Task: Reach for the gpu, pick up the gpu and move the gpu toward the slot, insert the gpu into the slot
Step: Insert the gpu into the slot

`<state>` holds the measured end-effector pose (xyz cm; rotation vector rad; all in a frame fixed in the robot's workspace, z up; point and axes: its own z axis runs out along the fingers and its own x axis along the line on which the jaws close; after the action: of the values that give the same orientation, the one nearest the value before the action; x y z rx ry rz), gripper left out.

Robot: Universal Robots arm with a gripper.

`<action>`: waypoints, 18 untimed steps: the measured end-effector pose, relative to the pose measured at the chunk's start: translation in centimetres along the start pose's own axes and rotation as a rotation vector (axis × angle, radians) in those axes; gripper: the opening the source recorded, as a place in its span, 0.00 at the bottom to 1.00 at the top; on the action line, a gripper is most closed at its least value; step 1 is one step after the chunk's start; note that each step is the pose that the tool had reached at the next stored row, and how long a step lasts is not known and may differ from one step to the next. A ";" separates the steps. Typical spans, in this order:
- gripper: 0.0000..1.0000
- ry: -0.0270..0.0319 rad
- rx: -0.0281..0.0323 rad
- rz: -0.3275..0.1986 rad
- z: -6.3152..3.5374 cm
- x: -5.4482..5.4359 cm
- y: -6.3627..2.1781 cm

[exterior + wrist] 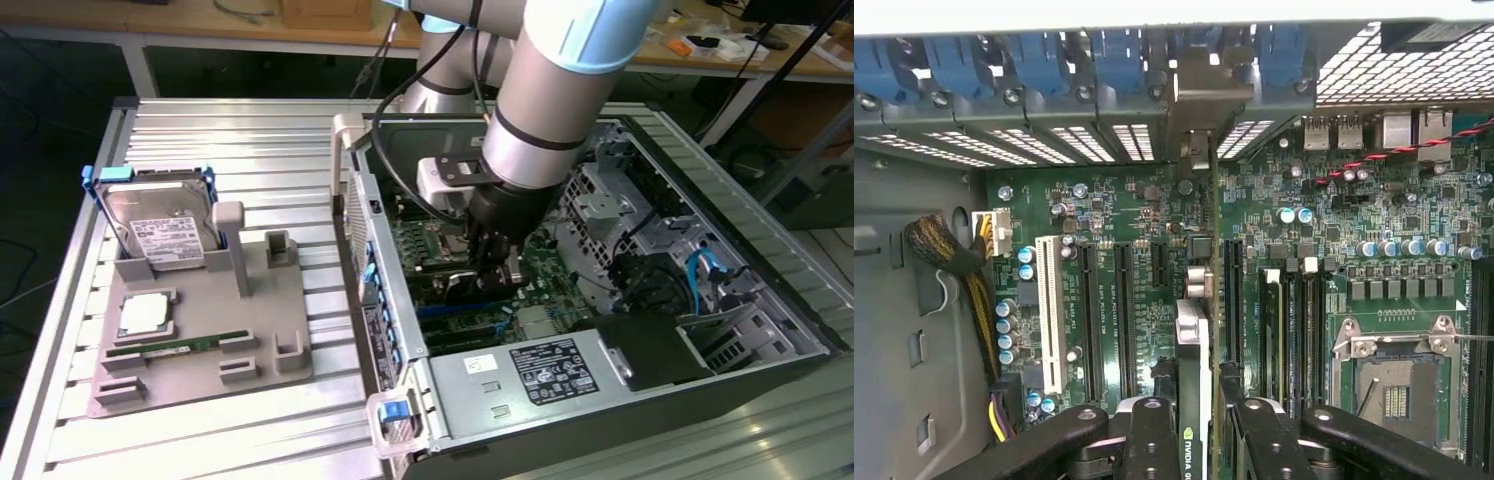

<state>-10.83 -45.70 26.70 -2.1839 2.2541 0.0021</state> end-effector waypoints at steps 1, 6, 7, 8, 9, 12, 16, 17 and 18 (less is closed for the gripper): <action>0.27 -0.0002 0.0000 0.000 0.04 0.0 0.00; 0.27 -0.0002 0.0001 0.000 0.47 0.0 -0.01; 0.27 -0.0001 0.0001 0.000 0.55 0.0 -0.01; 0.27 0.0004 -0.0002 0.000 0.59 0.0 0.00; 0.27 0.0005 -0.0003 0.000 0.61 0.0 0.00; 0.27 0.0004 -0.0003 0.000 0.76 0.0 0.00; 0.27 0.0001 -0.0001 0.000 0.90 0.0 0.00; 0.27 0.0003 -0.0007 0.000 0.95 0.0 0.00; 0.27 0.0003 -0.0014 0.000 0.99 0.0 0.00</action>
<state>-10.83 -45.70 25.71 -2.1848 2.2548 0.0034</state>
